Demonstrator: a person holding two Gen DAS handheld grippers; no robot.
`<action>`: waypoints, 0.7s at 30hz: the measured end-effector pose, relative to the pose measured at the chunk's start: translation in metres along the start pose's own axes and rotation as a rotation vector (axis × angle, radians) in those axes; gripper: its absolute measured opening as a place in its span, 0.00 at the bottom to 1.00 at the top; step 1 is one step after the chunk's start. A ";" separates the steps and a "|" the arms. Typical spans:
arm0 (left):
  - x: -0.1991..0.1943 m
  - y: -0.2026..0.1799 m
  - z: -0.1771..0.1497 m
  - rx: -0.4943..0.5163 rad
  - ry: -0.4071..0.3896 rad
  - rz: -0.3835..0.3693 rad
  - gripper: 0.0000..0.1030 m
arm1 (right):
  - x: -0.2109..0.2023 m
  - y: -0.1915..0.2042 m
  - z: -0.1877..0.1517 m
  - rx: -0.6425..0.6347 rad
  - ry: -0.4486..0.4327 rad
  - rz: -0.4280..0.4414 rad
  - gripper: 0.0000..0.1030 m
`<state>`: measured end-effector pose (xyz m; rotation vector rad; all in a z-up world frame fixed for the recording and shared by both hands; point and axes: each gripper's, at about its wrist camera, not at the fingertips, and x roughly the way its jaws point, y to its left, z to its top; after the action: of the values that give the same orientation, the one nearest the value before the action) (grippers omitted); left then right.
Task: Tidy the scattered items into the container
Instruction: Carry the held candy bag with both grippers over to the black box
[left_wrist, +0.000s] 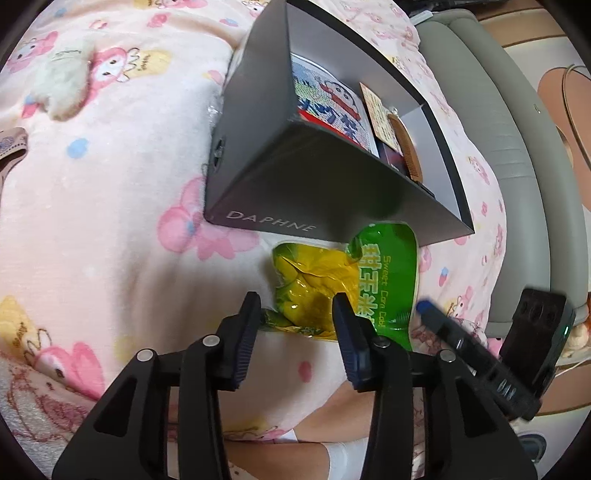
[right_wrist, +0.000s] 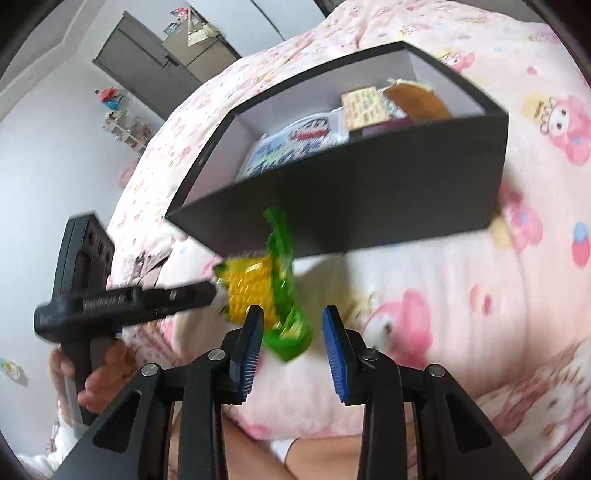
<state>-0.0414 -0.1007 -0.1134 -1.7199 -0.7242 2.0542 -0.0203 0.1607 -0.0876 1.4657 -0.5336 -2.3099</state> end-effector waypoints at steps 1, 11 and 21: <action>-0.001 0.003 0.002 0.000 0.004 -0.005 0.43 | 0.000 0.000 0.006 -0.002 -0.010 0.003 0.28; 0.030 -0.018 0.018 -0.029 0.043 -0.028 0.48 | 0.043 -0.013 0.024 -0.058 0.078 -0.035 0.28; 0.043 -0.028 0.022 -0.033 0.056 -0.089 0.61 | 0.055 -0.046 0.016 0.079 0.089 0.047 0.28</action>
<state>-0.0729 -0.0567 -0.1273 -1.7238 -0.8063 1.9369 -0.0617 0.1759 -0.1466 1.5671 -0.6338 -2.1990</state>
